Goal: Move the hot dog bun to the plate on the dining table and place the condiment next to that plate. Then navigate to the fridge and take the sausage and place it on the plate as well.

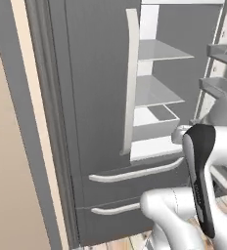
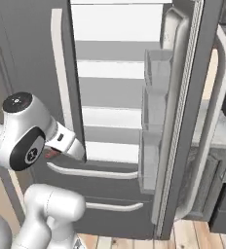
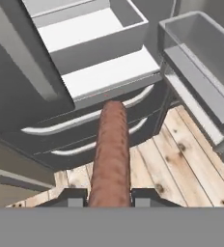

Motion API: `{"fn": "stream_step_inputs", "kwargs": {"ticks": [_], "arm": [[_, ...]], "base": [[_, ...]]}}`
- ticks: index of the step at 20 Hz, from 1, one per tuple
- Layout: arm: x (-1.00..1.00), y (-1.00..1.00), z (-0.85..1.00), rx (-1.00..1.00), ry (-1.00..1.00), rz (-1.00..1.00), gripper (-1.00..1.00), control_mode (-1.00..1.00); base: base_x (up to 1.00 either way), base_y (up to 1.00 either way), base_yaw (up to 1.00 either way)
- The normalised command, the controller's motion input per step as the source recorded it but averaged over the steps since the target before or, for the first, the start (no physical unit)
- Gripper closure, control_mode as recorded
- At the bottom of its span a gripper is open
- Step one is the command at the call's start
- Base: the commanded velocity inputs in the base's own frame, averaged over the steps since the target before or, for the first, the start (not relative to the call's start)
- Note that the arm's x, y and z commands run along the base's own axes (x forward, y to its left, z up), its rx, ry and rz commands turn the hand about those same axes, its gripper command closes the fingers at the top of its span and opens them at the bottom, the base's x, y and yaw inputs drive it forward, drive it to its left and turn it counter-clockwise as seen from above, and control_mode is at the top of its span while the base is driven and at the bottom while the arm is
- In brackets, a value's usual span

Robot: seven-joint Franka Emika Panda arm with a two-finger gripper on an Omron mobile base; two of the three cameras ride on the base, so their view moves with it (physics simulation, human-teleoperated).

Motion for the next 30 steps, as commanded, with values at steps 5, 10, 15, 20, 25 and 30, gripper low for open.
{"fn": "stream_step_inputs", "kwargs": {"ticks": [5,10,15,20,25,30], "arm": [[0.00,0.00,0.00,0.00,0.00,0.00,1.00,1.00],[0.00,0.00,0.00,0.00,0.00,0.00,1.00,1.00],[0.00,0.00,0.00,0.00,0.00,0.00,1.00,1.00],[0.00,0.00,0.00,0.00,0.00,0.00,1.00,1.00],[0.00,0.00,0.00,0.00,0.00,0.00,1.00,1.00],[0.00,0.00,0.00,0.00,0.00,0.00,1.00,1.00]], "base": [[-0.01,0.61,0.91],[0.00,0.48,0.95],[0.00,0.53,0.93],[0.00,0.54,0.89],[0.20,0.46,0.78],[0.79,0.22,0.58]]}}
